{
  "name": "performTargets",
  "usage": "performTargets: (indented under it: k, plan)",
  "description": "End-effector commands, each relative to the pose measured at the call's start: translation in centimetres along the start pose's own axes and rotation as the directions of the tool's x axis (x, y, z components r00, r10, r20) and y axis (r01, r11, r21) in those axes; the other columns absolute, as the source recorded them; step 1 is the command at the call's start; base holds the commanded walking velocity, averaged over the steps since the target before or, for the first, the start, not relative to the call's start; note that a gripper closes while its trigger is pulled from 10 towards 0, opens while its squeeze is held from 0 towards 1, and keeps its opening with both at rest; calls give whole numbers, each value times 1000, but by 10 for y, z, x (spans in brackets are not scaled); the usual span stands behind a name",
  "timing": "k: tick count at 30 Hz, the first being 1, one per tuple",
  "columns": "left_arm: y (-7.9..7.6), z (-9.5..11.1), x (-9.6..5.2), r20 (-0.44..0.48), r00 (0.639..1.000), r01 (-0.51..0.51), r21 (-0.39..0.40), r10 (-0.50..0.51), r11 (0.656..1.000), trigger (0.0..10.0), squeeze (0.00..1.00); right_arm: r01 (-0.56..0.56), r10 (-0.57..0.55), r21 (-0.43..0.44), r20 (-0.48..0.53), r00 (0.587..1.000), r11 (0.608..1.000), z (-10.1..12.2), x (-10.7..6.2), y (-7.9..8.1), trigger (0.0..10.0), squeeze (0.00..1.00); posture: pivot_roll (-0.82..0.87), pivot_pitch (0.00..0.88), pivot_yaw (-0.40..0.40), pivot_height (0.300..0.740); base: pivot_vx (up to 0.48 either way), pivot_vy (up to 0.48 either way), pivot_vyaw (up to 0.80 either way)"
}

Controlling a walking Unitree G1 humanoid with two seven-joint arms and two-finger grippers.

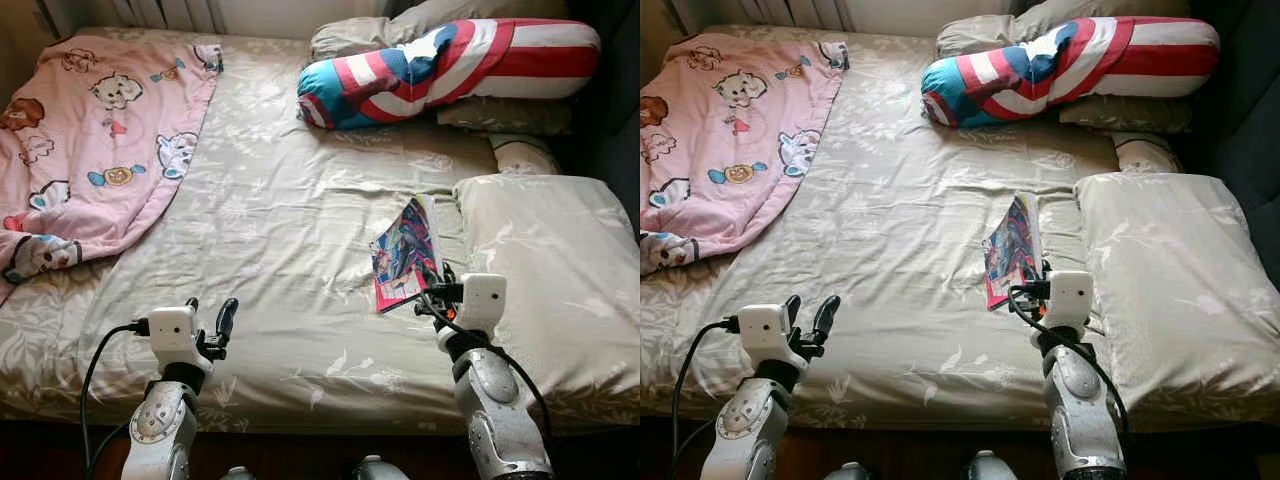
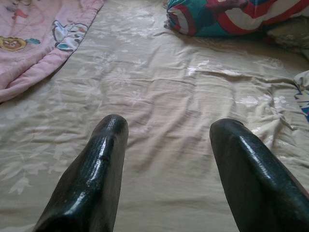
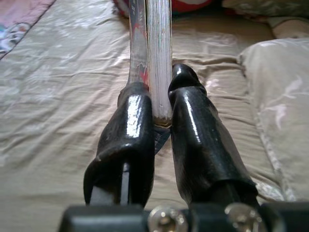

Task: Clean up the room

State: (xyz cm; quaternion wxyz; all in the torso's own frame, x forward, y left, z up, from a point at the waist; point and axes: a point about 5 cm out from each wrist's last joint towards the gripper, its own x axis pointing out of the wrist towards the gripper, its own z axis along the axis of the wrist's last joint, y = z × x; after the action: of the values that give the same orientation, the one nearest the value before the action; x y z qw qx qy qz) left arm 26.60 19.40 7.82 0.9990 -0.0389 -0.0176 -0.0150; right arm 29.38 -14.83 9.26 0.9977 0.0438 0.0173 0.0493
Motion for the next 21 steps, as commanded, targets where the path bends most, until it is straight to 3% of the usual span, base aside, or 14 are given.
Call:
performTargets:
  k: [1, 5, 21]
  plan:
    - [-1, -2, -3, -11, 1000, 2, 10, -2, 1000, 10000, 0, -11, 11, -15, 20, 1000, 1000, 2, 1, 1, 10000, 0, 62, 218, -65, 684, 0, 0, 0]
    - [-1, -2, -3, -13, 1000, 1, 9, -1, 1000, 10000, 0, -8, 8, -5, 22, 1000, 1000, 2, 0, 1, 10000, 0, 61, 219, -64, 663, 0, 0, 0]
    - [-3, -1, -3, -12, 1000, 4, 6, -4, 1000, 10000, 0, 1, -1, -10, 26, 1000, 1000, 2, -1, -1, 10000, 0, 59, 221, -66, 663, 0, 0, 0]
